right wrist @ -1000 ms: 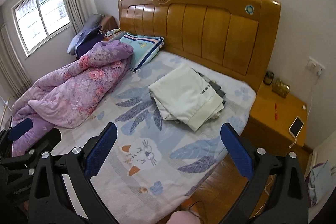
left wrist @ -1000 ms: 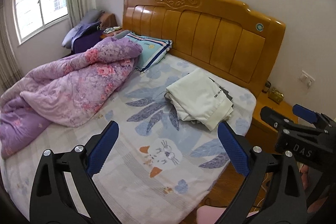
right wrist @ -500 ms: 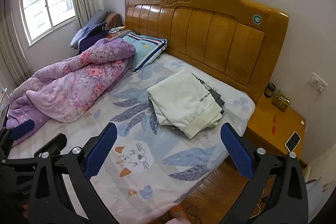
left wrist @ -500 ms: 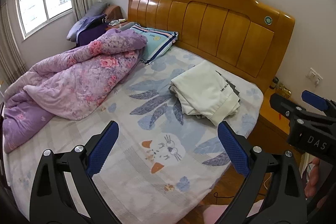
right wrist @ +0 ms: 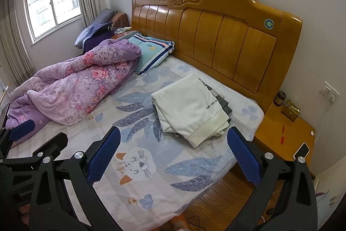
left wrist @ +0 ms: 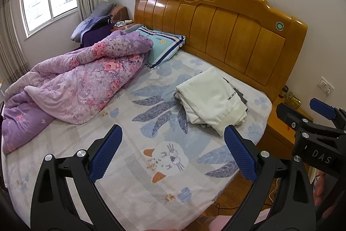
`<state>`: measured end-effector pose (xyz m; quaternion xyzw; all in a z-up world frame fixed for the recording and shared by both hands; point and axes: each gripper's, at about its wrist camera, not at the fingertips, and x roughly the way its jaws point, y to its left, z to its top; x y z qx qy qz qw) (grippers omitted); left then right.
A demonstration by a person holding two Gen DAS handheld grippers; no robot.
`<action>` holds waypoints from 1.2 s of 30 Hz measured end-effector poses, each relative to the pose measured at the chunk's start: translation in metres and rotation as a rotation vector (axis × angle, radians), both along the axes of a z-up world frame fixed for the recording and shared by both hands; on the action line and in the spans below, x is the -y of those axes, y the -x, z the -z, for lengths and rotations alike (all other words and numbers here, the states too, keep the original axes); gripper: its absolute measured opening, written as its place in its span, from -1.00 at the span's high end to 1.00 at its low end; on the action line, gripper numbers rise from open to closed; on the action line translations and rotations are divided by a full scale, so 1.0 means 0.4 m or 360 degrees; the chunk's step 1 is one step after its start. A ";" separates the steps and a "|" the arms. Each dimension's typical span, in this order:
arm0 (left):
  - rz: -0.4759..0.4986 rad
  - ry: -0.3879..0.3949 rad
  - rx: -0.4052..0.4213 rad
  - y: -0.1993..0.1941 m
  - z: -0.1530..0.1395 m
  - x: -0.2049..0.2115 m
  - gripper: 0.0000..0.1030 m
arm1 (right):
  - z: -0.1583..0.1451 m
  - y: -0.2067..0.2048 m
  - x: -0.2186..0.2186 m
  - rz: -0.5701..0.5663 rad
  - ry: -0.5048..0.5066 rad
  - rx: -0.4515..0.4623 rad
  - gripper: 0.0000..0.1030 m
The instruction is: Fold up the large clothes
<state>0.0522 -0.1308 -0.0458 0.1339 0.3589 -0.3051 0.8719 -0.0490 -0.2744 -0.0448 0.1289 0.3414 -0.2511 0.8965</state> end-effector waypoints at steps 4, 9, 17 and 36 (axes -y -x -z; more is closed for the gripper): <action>-0.0013 0.0001 0.0008 -0.005 -0.005 0.007 -0.86 | 0.002 0.000 0.008 -0.0002 -0.0013 -0.0008 -0.85; -0.0018 0.0009 0.0013 -0.012 -0.013 0.016 -0.86 | 0.004 0.001 0.012 0.0001 -0.0021 0.0003 -0.85; -0.0015 0.0025 -0.0024 -0.030 -0.011 0.028 -0.86 | 0.005 0.002 0.012 0.0004 -0.0010 0.0000 -0.85; 0.0014 0.0008 -0.0077 -0.045 0.012 0.048 -0.86 | 0.002 0.000 0.031 0.0029 -0.0001 -0.0006 -0.85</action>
